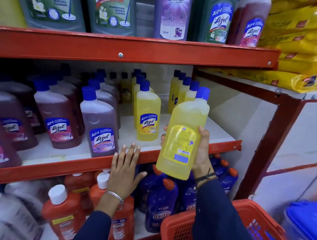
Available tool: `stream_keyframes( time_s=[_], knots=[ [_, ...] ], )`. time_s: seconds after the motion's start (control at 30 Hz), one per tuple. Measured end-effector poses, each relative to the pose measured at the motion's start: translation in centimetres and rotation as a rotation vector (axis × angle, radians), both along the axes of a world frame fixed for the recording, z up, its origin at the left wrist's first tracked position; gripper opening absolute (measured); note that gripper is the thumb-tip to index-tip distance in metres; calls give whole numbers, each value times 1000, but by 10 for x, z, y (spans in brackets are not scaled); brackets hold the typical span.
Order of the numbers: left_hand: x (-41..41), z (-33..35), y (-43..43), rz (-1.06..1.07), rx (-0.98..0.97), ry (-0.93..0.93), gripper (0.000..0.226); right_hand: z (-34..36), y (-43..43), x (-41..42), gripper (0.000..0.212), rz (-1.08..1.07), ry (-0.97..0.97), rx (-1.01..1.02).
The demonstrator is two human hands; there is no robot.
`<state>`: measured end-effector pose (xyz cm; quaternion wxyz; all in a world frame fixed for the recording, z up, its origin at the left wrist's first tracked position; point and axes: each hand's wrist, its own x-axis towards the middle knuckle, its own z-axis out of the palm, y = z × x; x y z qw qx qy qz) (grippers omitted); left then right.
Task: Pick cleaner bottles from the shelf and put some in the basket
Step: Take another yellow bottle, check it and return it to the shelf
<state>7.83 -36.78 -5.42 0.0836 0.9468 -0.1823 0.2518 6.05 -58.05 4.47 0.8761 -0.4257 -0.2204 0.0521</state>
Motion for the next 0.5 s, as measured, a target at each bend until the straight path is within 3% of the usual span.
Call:
stream_keyframes(
  time_s=[0.17, 0.23, 0.37, 0.5],
  knots=[
    [2, -2, 1, 6, 11, 1, 84, 36, -26, 16, 76, -613, 19, -264],
    [3, -3, 1, 22, 18, 0, 80, 41, -36, 27, 82, -841, -25, -357],
    [5, -5, 0, 33, 13, 4, 79, 39, -50, 41, 115, -1129, -19, -544],
    [7, -7, 0, 41, 27, -1, 79, 25, -55, 49, 111, -1278, -52, -638]
  ],
)
